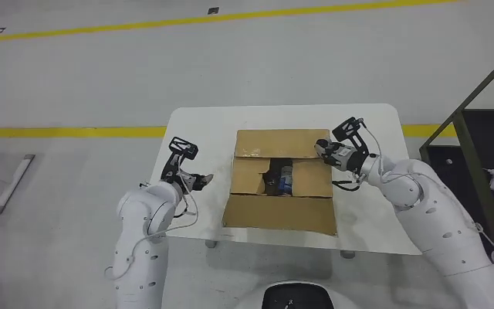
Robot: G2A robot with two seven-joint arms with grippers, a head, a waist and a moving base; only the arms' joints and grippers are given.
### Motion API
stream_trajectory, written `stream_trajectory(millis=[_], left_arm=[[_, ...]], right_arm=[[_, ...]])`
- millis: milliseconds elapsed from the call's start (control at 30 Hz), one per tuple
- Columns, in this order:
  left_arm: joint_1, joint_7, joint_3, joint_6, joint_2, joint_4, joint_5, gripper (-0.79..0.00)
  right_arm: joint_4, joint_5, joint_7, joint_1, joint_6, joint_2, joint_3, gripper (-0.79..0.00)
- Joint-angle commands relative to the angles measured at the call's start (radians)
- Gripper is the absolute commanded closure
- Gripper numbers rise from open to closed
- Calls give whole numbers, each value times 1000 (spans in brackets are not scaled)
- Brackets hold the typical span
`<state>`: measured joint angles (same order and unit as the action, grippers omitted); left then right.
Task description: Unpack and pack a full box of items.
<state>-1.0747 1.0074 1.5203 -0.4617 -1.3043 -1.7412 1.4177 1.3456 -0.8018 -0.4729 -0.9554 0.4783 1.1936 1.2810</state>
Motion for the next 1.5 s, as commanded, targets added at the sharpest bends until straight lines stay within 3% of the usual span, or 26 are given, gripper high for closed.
stream_trajectory(millis=[0, 333, 567, 1033, 1467], left_arm=[[-32, 23, 14, -83, 8, -21, -20, -785], [-147, 22, 27, -323, 38, -109, -109, -785], [-154, -27, -36, -369, 61, -105, -19, -785], [-82, -67, -67, -337, 76, -121, -144, -785], [95, -204, -208, -109, 60, 61, -81, -785]], right_arm=[[-3, 1, 1, 4, -3, 0, -2, 0], [-26, -4, 5, 21, -2, 3, -34, 0], [-31, 0, 3, 29, -2, 4, -48, 0], [-7, 4, 7, 16, -1, -1, -49, 0], [171, -59, 95, -44, -117, -22, 66, 0]])
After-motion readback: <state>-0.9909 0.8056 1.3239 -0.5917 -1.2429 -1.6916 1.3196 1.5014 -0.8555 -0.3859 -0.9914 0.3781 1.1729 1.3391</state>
